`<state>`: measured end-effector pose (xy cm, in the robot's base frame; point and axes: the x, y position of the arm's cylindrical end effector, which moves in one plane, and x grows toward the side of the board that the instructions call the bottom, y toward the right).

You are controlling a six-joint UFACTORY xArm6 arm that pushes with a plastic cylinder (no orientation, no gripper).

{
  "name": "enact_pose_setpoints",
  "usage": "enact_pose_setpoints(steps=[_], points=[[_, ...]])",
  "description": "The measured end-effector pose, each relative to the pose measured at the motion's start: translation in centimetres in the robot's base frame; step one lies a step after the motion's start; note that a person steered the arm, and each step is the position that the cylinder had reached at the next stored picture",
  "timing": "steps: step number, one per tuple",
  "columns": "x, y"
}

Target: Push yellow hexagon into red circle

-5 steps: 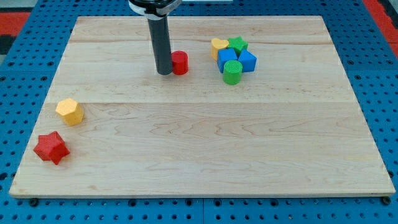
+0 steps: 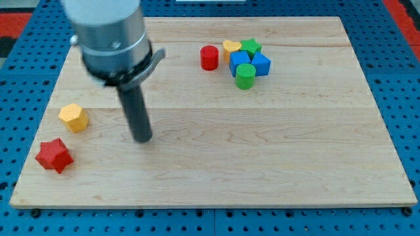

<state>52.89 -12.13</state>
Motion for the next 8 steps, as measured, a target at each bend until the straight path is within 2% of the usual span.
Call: enact_pose_setpoints(steps=[1, 2, 5, 7, 8], points=[[5.6, -3.9], [6.0, -11.4], [-3.0, -15.2], [-8.3, -14.8], [-8.1, -11.7]])
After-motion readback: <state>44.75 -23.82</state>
